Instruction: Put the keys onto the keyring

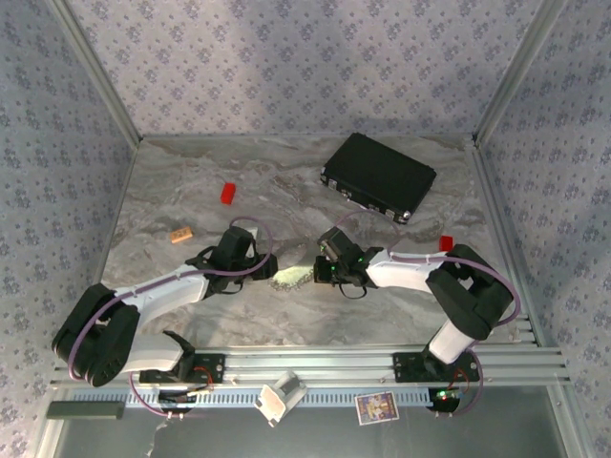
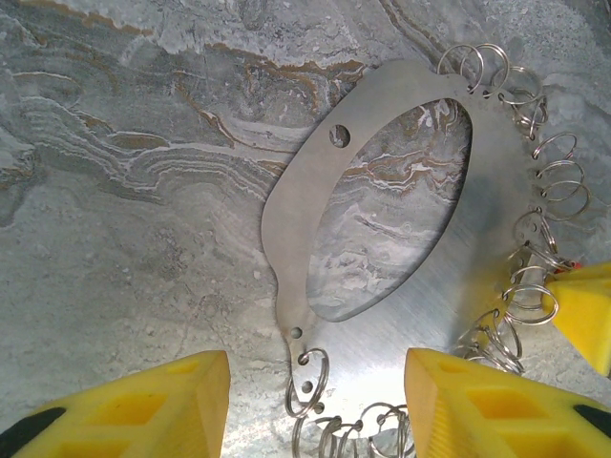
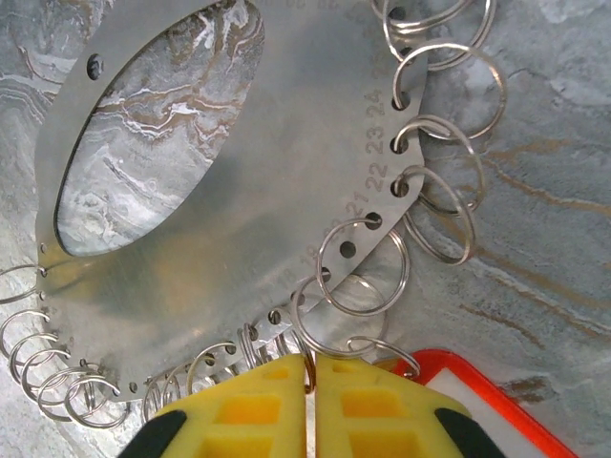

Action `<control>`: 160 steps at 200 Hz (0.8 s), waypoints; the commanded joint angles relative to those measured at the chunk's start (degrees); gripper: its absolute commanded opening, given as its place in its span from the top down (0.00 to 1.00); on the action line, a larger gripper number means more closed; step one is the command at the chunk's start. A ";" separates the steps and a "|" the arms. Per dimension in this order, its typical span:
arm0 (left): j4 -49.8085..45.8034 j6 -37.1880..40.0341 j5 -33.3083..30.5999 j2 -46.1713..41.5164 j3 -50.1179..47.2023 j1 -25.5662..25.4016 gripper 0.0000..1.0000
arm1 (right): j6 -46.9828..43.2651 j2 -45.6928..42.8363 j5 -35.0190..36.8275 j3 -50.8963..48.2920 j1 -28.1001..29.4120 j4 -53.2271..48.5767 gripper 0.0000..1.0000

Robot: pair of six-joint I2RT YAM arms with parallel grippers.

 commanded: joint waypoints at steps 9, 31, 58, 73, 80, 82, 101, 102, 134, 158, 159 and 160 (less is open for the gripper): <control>1.19 0.03 0.55 -0.72 0.42 -0.18 0.49 | -1.06 0.57 0.72 0.51 -0.52 -0.12 0.96; 1.07 0.06 0.45 -1.14 0.45 -0.29 0.49 | -2.58 0.16 0.18 0.87 -0.69 -0.81 1.00; 1.18 0.57 -0.40 -1.73 -0.06 -0.26 0.49 | -6.31 -1.04 -0.70 1.58 -0.73 -5.36 1.00; 1.41 0.69 -0.69 -1.94 -0.22 -0.29 0.49 | -8.10 -2.54 -0.89 1.26 -0.70 -8.68 1.00; 1.43 0.69 -0.77 -1.95 -0.25 -0.31 0.49 | -10.03 -3.22 -1.11 1.01 -0.82 -10.24 1.00; 1.43 0.75 -0.77 -1.99 -0.28 -0.31 0.49 | -10.53 -3.47 -1.14 0.93 -0.85 -10.68 1.00; 1.73 0.59 -0.88 -2.04 -0.45 -0.38 0.49 | -13.16 -5.46 -1.21 -0.02 -1.56 -14.35 1.00; 1.71 0.55 -0.91 -2.04 -0.46 -0.34 0.49 | -13.29 -5.58 -1.23 -0.10 -1.65 -14.52 1.00; 2.21 -0.04 -1.34 -2.04 -0.98 -1.02 0.50 | -15.74 -7.49 -2.62 -1.67 -3.72 -16.71 1.00; 2.07 -0.18 -1.81 -2.26 -1.34 -1.32 0.50 | -15.82 -7.67 -3.69 -1.24 -3.87 -16.04 1.00; 2.06 -0.19 -1.82 -2.28 -1.34 -1.30 0.50 | -15.76 -7.69 -3.74 -1.19 -3.86 -15.98 1.00; 2.09 -0.20 -1.87 -2.29 -1.34 -1.33 0.50 | -15.74 -7.70 -3.76 -1.17 -3.86 -15.95 1.00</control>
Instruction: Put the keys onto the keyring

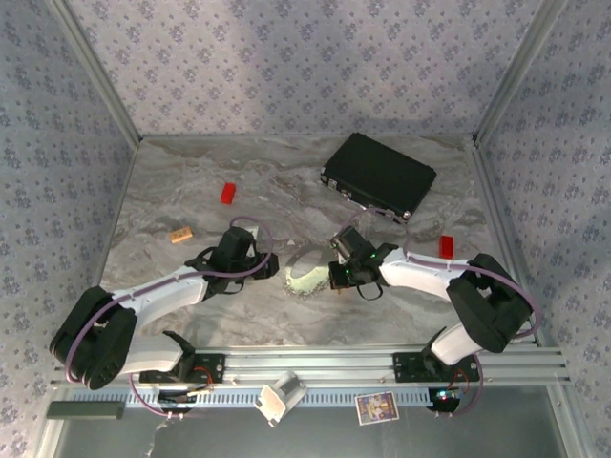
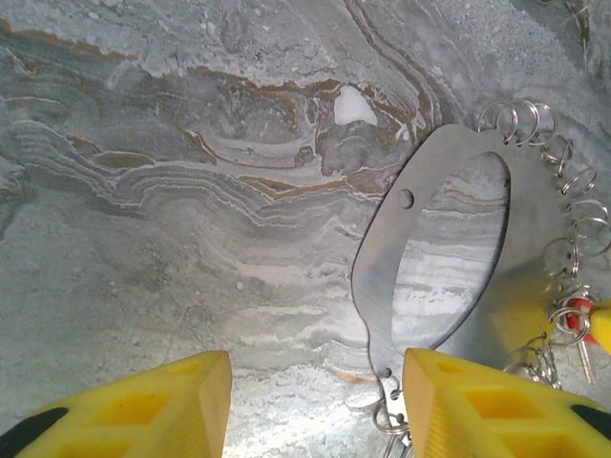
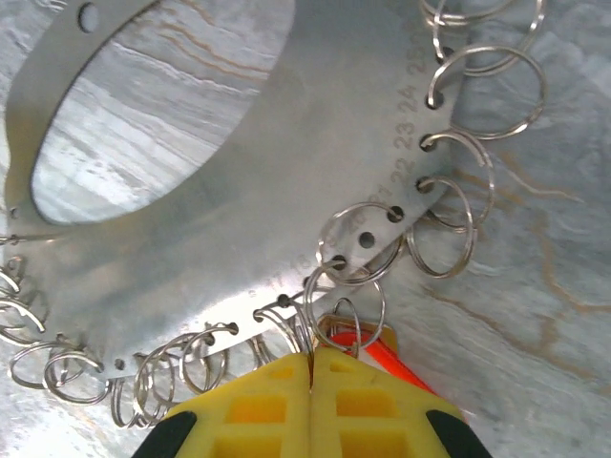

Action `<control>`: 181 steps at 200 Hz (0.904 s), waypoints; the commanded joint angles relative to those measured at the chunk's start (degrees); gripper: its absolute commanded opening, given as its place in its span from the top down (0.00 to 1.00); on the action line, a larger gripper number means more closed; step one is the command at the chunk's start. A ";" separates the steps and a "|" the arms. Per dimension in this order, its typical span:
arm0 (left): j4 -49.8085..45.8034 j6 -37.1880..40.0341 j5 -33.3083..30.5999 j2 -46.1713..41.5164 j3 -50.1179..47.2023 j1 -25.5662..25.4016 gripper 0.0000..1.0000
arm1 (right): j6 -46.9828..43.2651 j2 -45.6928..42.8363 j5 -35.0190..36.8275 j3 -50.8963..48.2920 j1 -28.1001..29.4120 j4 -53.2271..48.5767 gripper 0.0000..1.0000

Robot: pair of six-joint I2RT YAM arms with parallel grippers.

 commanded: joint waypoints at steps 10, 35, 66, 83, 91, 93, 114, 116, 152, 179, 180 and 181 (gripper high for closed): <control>0.86 -0.16 -1.15 -1.13 -0.88 -0.52 0.50 | -1.79 -1.23 -1.54 0.30 0.19 -2.42 0.99; 0.90 0.04 -1.25 -0.97 -0.59 -0.59 0.50 | -0.67 -1.85 -0.86 0.35 0.78 -2.24 0.81; 1.08 0.19 -1.31 -1.03 -0.44 -0.59 0.50 | 0.69 -4.40 0.91 -0.18 1.05 -3.21 0.67; 1.24 0.26 -1.32 -1.12 -0.40 -0.65 0.50 | 2.21 -6.03 0.94 -0.82 1.21 -2.96 0.63; 1.41 0.27 -1.31 -1.14 -0.42 -0.71 0.50 | 3.15 -6.38 0.38 -1.44 1.41 -2.19 0.63; 1.43 0.26 -1.34 -1.14 -0.40 -0.69 0.50 | 3.36 -6.35 0.22 -1.53 1.54 -1.92 0.63; 1.83 0.34 -1.33 -1.06 -0.55 -0.71 0.50 | 4.68 -5.44 -1.01 -2.85 2.27 0.98 0.63; 1.86 0.34 -1.30 -1.06 -0.55 -0.71 0.50 | 4.65 -5.28 -1.01 -2.91 2.28 1.12 0.63; 1.71 0.28 -1.26 -1.14 -0.62 -0.80 0.50 | 2.65 -2.44 0.55 -1.32 2.40 1.20 0.67; 1.61 0.24 -1.33 -1.32 -0.75 -0.80 0.50 | 0.04 -0.48 1.51 1.14 2.38 -0.43 0.70; 1.61 0.26 -1.34 -1.36 -0.75 -0.80 0.50 | 0.01 -0.42 1.53 1.14 2.37 -0.47 0.70; 1.61 0.27 -1.34 -1.34 -0.75 -0.80 0.50 | -0.14 -0.35 1.53 1.14 2.37 -0.53 0.70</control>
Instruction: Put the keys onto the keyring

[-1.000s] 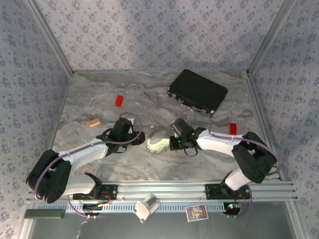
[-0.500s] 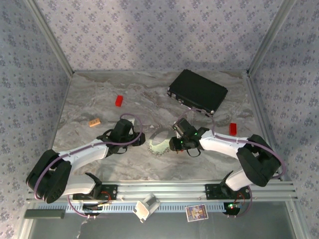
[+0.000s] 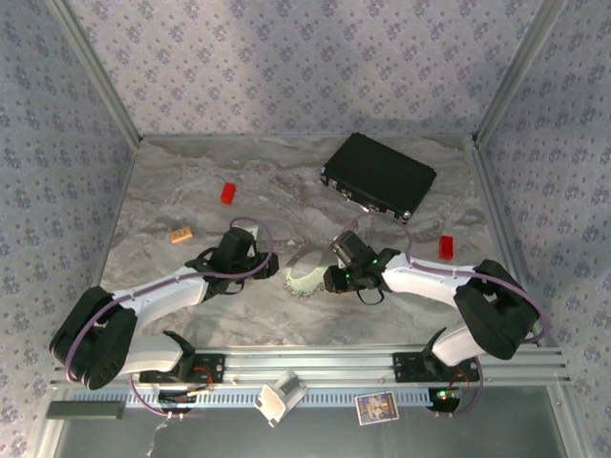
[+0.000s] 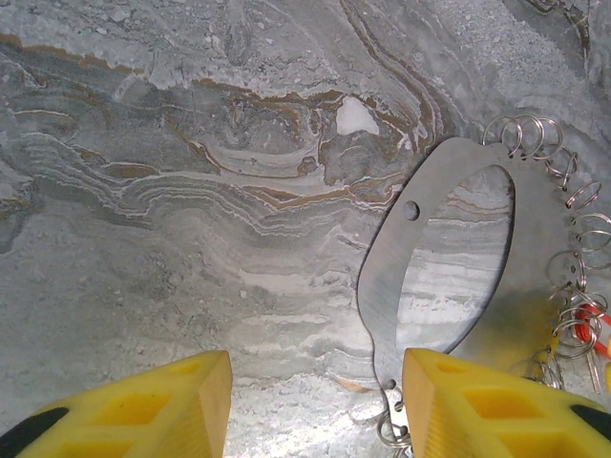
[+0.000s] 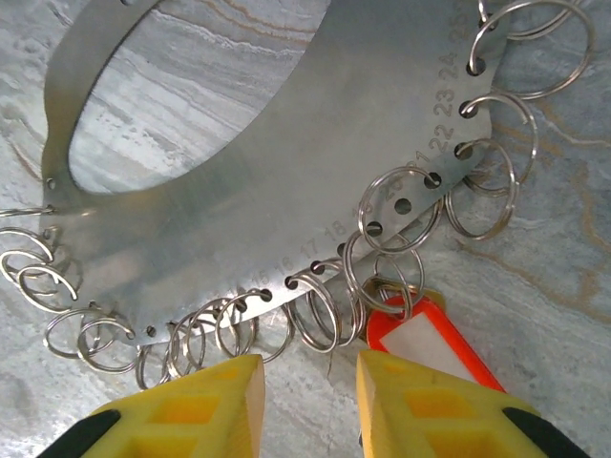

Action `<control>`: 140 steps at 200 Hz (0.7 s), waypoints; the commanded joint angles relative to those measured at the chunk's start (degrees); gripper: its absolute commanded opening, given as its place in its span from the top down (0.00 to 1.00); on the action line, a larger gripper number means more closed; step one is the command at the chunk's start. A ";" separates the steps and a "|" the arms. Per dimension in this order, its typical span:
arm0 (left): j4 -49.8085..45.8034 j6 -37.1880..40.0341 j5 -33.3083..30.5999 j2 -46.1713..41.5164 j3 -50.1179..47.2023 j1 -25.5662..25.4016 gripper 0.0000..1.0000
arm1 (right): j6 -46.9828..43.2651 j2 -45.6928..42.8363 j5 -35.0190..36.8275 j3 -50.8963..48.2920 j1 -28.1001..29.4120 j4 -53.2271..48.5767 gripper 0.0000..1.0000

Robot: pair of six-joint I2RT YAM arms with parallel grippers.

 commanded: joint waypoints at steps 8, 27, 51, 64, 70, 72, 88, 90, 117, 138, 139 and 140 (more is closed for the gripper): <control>0.63 0.19 -0.30 -1.32 -0.55 -0.55 0.50 | -2.94 2.41 1.72 3.22 0.19 -1.64 0.70; 0.54 0.09 -0.41 -1.41 -0.64 -0.56 0.50 | -3.94 3.49 2.18 4.09 0.28 -2.28 0.71; 0.26 0.17 -0.43 -1.55 -0.55 -0.55 0.50 | -4.61 3.73 3.79 5.05 0.76 -4.01 0.73; 0.23 0.19 -0.43 -1.51 -0.42 -0.56 0.50 | -4.67 3.55 6.17 6.06 1.23 -5.98 0.73; 0.27 0.17 -0.49 -1.50 -0.44 -0.56 0.50 | -4.67 3.18 7.43 6.51 1.57 -6.91 0.73; 0.27 0.17 -0.53 -1.50 -0.46 -0.56 0.50 | -4.63 3.09 7.81 6.64 1.66 -7.08 0.73; 0.45 0.17 -0.45 -1.32 -0.35 -0.48 0.50 | -4.62 2.52 8.81 7.54 2.25 -7.84 0.72; 0.52 0.22 -0.44 -1.32 -0.37 -0.54 0.50 | -4.74 2.55 8.75 7.65 2.27 -7.81 0.72; 0.79 0.18 -0.34 -0.80 -0.20 -0.51 0.50 | -6.32 5.12 6.27 9.38 2.36 -8.24 0.72; 0.89 0.12 -0.25 -0.70 -0.11 -0.64 0.50 | -6.69 6.66 5.80 10.02 2.48 -7.93 0.72; 0.89 0.10 -0.25 -0.70 -0.11 -0.60 0.50 | -6.69 6.73 5.80 10.07 2.49 -7.90 0.73; 0.89 0.09 -0.21 -0.75 -0.11 -0.62 0.50 | -6.73 6.77 5.80 10.09 2.50 -7.88 0.72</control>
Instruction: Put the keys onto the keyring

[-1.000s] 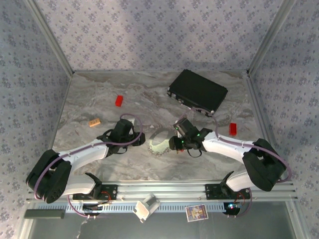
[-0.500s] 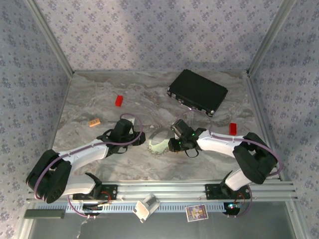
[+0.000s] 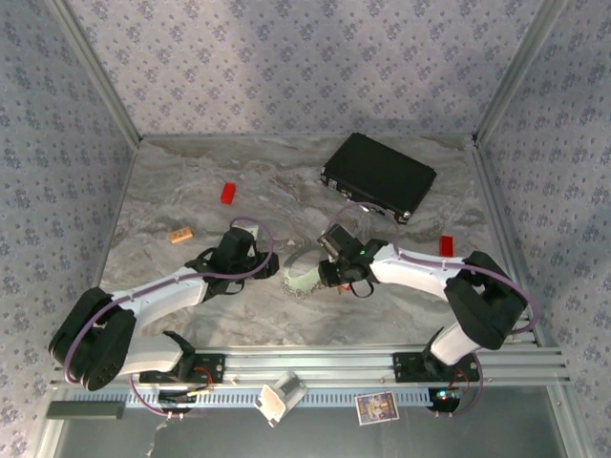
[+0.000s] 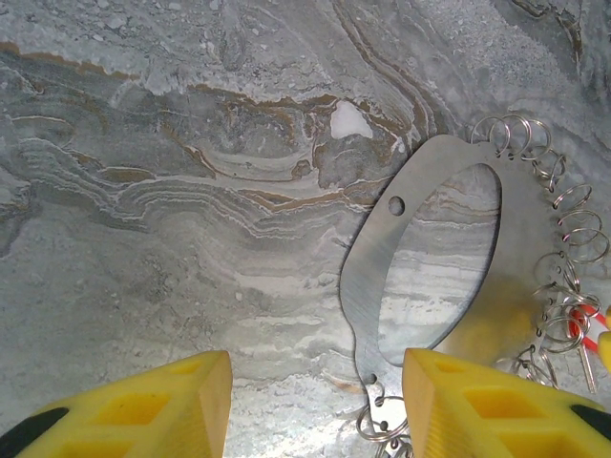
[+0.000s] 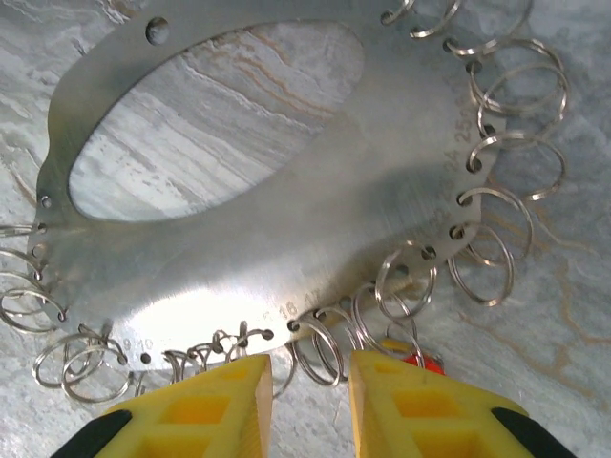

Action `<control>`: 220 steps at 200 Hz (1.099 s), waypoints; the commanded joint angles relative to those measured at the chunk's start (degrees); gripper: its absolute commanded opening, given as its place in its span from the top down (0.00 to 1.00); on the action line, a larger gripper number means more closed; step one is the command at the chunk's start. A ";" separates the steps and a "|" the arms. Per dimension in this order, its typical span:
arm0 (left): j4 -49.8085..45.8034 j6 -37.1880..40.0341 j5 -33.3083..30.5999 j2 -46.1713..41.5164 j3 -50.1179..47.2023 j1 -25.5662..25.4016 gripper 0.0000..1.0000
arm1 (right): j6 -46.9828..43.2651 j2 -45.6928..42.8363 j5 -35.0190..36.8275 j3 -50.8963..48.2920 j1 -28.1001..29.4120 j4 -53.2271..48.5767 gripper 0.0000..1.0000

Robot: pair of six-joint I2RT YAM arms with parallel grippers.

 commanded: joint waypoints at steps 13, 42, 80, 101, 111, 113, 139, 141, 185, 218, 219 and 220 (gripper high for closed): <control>0.74 0.09 -0.06 -0.23 -0.20 -0.45 0.50 | -1.85 2.78 -0.21 1.92 0.29 -2.22 0.73; 0.91 0.00 0.02 -0.03 -0.29 -0.49 0.50 | -1.86 4.23 2.22 2.68 0.55 -3.95 0.72; 1.15 -0.03 -0.06 0.17 -0.29 -0.62 0.50 | -1.64 6.10 3.05 3.22 0.72 -5.00 0.71; 1.07 -0.09 -0.05 0.02 -0.29 -0.65 0.50 | -1.27 7.02 3.39 3.37 0.89 -5.01 0.70; 1.09 -0.14 -0.04 0.06 -0.37 -0.66 0.50 | -1.10 7.50 3.79 3.44 0.94 -5.01 0.69; 1.09 -0.17 -0.05 0.06 -0.38 -0.72 0.50 | -1.10 7.57 3.89 3.50 0.91 -4.97 0.69; 1.02 -0.11 -0.05 0.06 -0.38 -0.77 0.50 | -1.37 8.57 2.60 3.61 1.01 -4.17 0.71; 1.01 -0.16 -0.06 0.06 -0.38 -0.68 0.50 | -1.34 8.61 2.25 3.61 1.02 -3.99 0.72; 0.82 -0.17 -0.31 -0.38 -0.51 -0.79 0.50 | -3.22 4.72 -1.44 3.43 1.10 -1.15 0.86; 0.82 -0.09 -0.30 -0.53 -0.72 -0.79 0.50 | -3.81 3.86 -0.65 4.67 0.97 -3.06 0.77; 0.82 -0.09 -0.31 -0.54 -0.68 -0.76 0.50 | -3.80 3.84 -0.61 4.62 0.96 -3.07 0.76; 0.82 -0.09 -0.32 -0.59 -0.71 -0.75 0.50 | -3.80 3.79 -0.54 4.69 0.92 -3.12 0.76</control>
